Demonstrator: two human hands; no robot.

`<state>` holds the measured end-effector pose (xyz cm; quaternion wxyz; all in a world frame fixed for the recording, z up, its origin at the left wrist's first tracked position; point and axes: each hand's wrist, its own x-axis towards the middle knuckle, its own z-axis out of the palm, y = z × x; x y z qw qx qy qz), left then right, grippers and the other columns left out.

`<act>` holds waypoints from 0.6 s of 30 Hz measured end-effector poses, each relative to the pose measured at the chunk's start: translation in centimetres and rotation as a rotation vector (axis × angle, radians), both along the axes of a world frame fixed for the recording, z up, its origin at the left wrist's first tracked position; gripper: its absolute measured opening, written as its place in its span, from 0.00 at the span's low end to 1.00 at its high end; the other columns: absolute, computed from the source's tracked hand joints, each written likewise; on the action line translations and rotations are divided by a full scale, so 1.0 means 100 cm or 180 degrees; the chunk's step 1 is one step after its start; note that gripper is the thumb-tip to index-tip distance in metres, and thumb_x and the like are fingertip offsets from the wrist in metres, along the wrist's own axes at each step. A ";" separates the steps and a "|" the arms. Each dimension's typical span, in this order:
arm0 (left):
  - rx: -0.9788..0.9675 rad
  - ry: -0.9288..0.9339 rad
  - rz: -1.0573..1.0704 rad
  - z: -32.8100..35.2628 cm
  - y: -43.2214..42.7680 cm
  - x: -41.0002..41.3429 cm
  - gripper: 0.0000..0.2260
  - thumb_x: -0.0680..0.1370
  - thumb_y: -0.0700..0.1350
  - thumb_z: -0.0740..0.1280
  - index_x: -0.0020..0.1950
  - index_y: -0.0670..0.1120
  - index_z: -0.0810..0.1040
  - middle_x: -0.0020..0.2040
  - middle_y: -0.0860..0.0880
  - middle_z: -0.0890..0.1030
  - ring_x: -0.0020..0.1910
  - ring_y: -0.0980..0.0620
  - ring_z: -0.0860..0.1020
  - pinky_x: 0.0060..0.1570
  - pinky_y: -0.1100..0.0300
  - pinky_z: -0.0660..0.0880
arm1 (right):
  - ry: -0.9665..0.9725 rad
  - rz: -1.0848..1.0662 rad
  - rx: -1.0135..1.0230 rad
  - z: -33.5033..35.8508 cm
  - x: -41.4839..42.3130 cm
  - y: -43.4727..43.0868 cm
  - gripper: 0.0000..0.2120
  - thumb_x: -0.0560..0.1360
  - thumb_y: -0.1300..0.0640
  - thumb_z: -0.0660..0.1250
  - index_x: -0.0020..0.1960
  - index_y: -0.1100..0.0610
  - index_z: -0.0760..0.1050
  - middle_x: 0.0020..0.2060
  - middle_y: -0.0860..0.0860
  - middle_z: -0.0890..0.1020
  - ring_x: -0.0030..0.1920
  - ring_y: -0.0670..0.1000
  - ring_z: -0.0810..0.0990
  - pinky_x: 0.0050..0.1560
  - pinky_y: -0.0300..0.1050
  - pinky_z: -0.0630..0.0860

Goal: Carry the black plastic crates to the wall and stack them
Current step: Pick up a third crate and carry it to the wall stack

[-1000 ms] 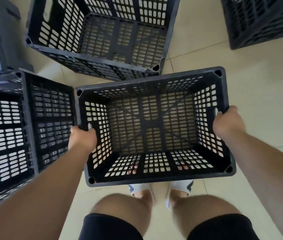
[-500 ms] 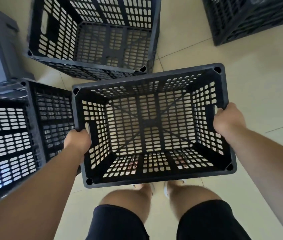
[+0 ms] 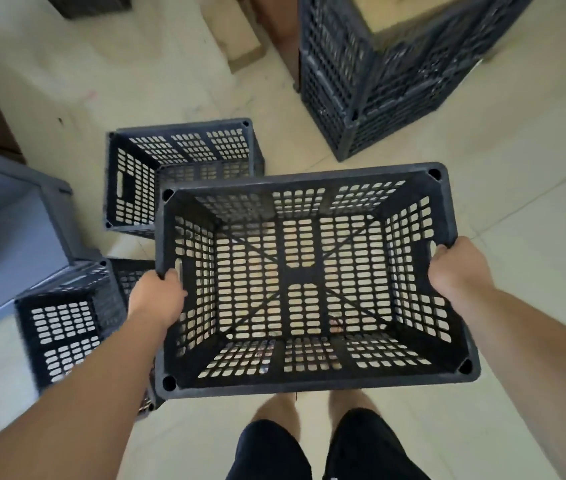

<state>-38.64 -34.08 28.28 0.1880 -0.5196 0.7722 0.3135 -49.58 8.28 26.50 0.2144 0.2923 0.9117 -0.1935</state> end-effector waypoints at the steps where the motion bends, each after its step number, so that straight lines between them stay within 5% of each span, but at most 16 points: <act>1: 0.0028 0.0051 -0.0054 0.015 0.004 -0.005 0.16 0.83 0.51 0.59 0.57 0.40 0.77 0.52 0.40 0.85 0.51 0.38 0.82 0.57 0.43 0.78 | 0.0023 -0.0061 -0.0003 0.018 0.003 0.006 0.14 0.83 0.54 0.55 0.63 0.61 0.71 0.54 0.61 0.79 0.43 0.58 0.73 0.43 0.51 0.70; 6: 0.0163 0.0285 -0.0278 0.080 0.023 -0.028 0.17 0.84 0.50 0.59 0.60 0.37 0.77 0.54 0.35 0.83 0.52 0.35 0.81 0.53 0.44 0.78 | 0.0291 -0.0425 -0.0004 0.099 0.030 0.036 0.14 0.82 0.55 0.56 0.61 0.63 0.72 0.54 0.63 0.79 0.49 0.64 0.77 0.48 0.54 0.73; 8: 0.0304 0.0432 -0.0413 0.098 0.032 -0.037 0.16 0.84 0.49 0.59 0.61 0.37 0.75 0.58 0.33 0.81 0.57 0.32 0.80 0.59 0.39 0.78 | 0.0369 -0.0571 0.0057 0.125 0.047 0.047 0.15 0.82 0.55 0.56 0.62 0.65 0.72 0.55 0.64 0.79 0.54 0.67 0.78 0.51 0.56 0.73; 12: 0.0420 0.0612 -0.0805 0.134 0.053 -0.047 0.11 0.84 0.49 0.59 0.51 0.43 0.75 0.55 0.36 0.82 0.53 0.35 0.81 0.58 0.38 0.78 | 0.0532 -0.0895 0.0129 0.170 0.093 0.066 0.17 0.82 0.55 0.57 0.63 0.66 0.71 0.57 0.66 0.79 0.56 0.69 0.77 0.55 0.58 0.73; 18: 0.0450 0.0675 -0.1457 0.181 0.091 -0.052 0.16 0.84 0.52 0.59 0.59 0.41 0.77 0.54 0.38 0.83 0.49 0.36 0.82 0.52 0.42 0.81 | 0.0736 -0.1667 0.0220 0.222 0.189 0.082 0.17 0.83 0.55 0.57 0.63 0.67 0.71 0.58 0.67 0.78 0.57 0.69 0.77 0.56 0.58 0.73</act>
